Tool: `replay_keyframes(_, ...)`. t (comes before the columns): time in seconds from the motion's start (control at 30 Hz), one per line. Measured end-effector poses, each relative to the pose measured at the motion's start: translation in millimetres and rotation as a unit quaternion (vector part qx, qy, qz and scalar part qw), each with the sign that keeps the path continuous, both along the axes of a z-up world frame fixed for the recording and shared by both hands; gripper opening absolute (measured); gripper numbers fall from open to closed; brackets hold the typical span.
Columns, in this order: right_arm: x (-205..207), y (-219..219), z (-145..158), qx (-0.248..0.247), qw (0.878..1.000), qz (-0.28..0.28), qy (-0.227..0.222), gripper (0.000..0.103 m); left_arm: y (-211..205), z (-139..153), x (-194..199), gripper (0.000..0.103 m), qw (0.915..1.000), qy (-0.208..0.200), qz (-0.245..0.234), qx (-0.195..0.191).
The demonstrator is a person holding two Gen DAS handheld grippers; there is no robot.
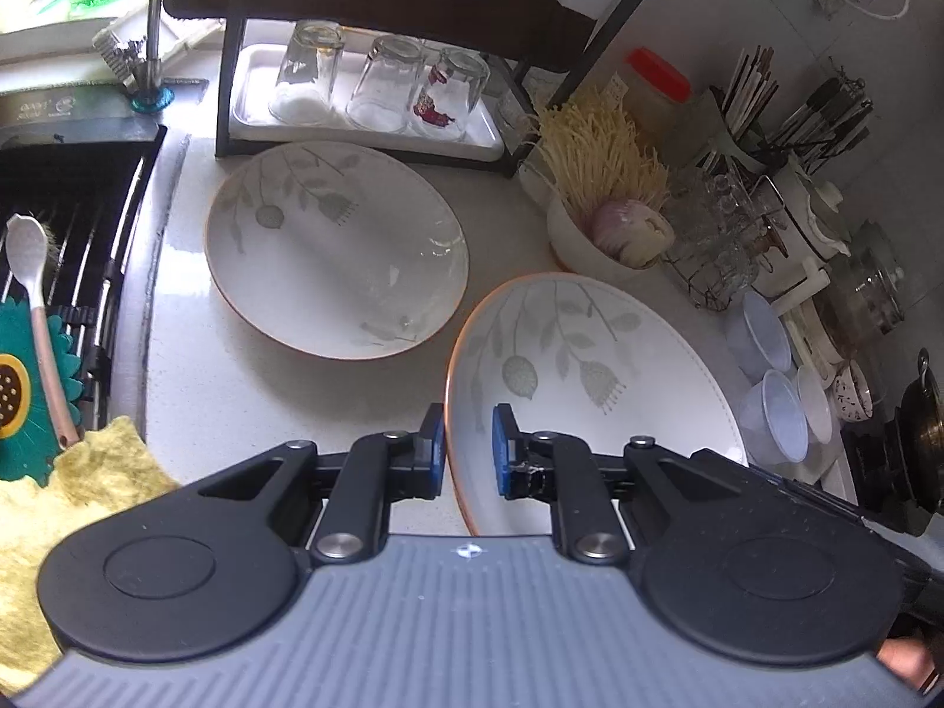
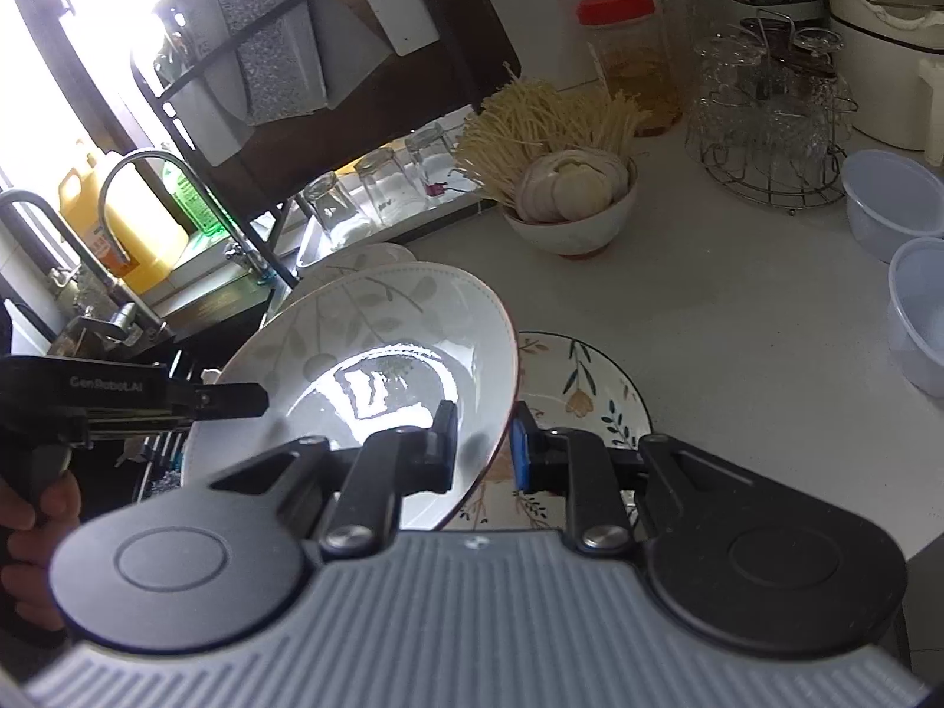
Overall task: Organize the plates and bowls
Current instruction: 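Lift the bowl with the left gripper and carry it over the floral plate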
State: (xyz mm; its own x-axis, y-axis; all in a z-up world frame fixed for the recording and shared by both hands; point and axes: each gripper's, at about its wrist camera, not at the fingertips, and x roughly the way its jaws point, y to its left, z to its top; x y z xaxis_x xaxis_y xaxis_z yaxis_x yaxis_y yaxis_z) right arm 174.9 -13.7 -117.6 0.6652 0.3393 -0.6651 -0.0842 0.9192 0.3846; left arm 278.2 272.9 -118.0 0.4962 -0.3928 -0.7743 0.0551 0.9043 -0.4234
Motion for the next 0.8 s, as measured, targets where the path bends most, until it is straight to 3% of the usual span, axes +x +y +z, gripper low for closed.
replay_keyframes(0.33,10.7,-16.0,-18.9,-0.044,0.999,-0.026,0.008,0.022,-39.6,-27.8,19.5,0.018,0.9996,0.009,-0.013,0.025)
replay_keyframes(0.47,15.3,-19.9,-26.4,-0.048,0.998,-0.036,0.013,0.022,-42.1,-37.6,25.1,0.018,0.9996,0.025,-0.006,0.013)
replay_keyframes(0.8,14.4,-14.8,-42.7,-0.096,0.995,-0.035,0.017,0.022,-54.7,-60.0,20.4,0.018,0.9984,0.044,-0.017,0.031)
